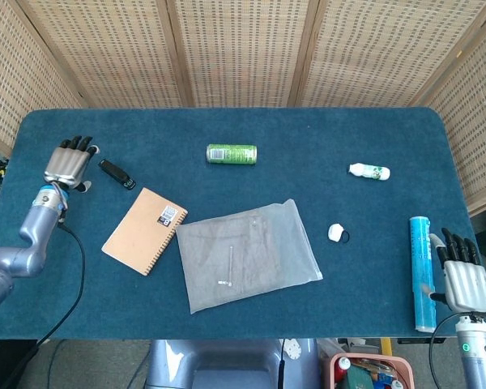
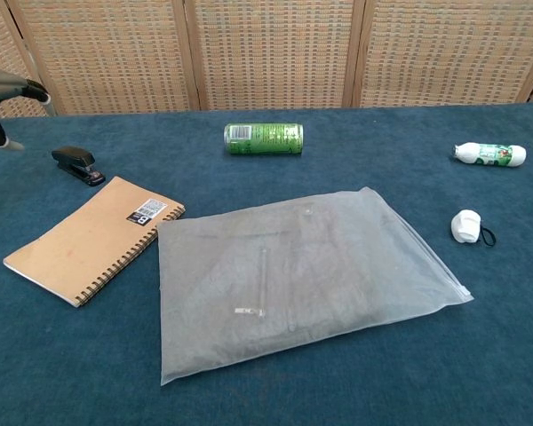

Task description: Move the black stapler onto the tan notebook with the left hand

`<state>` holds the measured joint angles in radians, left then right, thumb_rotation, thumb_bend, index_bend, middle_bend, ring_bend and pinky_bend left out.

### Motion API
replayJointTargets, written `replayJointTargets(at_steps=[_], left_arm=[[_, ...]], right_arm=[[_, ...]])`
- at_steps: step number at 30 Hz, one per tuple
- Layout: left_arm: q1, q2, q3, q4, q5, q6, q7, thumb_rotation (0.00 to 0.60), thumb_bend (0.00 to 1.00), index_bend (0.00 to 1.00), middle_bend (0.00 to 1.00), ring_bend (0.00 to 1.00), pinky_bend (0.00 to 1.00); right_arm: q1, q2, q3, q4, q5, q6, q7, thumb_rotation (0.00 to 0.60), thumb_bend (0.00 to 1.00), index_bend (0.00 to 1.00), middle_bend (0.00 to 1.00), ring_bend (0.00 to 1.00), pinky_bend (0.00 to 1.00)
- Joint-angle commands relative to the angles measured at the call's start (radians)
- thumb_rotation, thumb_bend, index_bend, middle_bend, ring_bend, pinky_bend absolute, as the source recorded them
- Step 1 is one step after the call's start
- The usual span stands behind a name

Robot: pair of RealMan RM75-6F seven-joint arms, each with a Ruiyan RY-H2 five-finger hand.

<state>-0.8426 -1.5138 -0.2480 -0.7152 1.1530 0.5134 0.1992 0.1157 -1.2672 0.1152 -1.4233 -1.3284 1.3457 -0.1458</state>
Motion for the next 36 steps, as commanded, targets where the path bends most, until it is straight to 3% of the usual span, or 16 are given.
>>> replayJointTargets(at_steps=[1, 11, 22, 26, 29, 36], left_arm=[[-0.063, -0.083, 0.019, 0.104, 0.013, -0.074, -0.025, 0.600, 0.30, 0.20, 0.07, 0.00, 0.12], [-0.151, -0.227, 0.040, 0.320, 0.048, -0.180, -0.095, 0.600, 0.33, 0.22, 0.07, 0.00, 0.12], [-0.168, -0.306, 0.080, 0.441, 0.102, -0.215, -0.148, 0.600, 0.42, 0.30, 0.16, 0.04, 0.19], [-0.164, -0.333, 0.090, 0.477, 0.115, -0.216, -0.163, 0.600, 0.45, 0.48, 0.34, 0.20, 0.34], [-0.152, -0.355, 0.086, 0.494, 0.122, -0.148, -0.188, 0.600, 0.49, 0.62, 0.47, 0.32, 0.45], [-0.144, -0.361, 0.100, 0.514, 0.154, -0.060, -0.230, 0.600, 0.50, 0.67, 0.54, 0.39, 0.50]], right_arm=[[-0.001, -0.003, 0.004, 0.013, 0.010, -0.004, 0.009, 0.600, 0.10, 0.00, 0.00, 0.00, 0.00], [-0.005, -0.005, 0.010, 0.046, 0.027, -0.008, 0.048, 0.600, 0.10, 0.00, 0.00, 0.00, 0.00], [-0.009, -0.009, 0.016, 0.068, 0.022, 0.007, 0.085, 0.600, 0.10, 0.00, 0.00, 0.00, 0.00], [-0.010, -0.010, 0.017, 0.068, 0.012, 0.018, 0.099, 0.600, 0.10, 0.00, 0.00, 0.00, 0.00], [-0.011, -0.011, 0.017, 0.071, 0.008, 0.024, 0.102, 0.600, 0.10, 0.00, 0.00, 0.00, 0.00], [-0.014, -0.010, 0.016, 0.068, -0.007, 0.043, 0.112, 0.600, 0.10, 0.00, 0.00, 0.00, 0.00]])
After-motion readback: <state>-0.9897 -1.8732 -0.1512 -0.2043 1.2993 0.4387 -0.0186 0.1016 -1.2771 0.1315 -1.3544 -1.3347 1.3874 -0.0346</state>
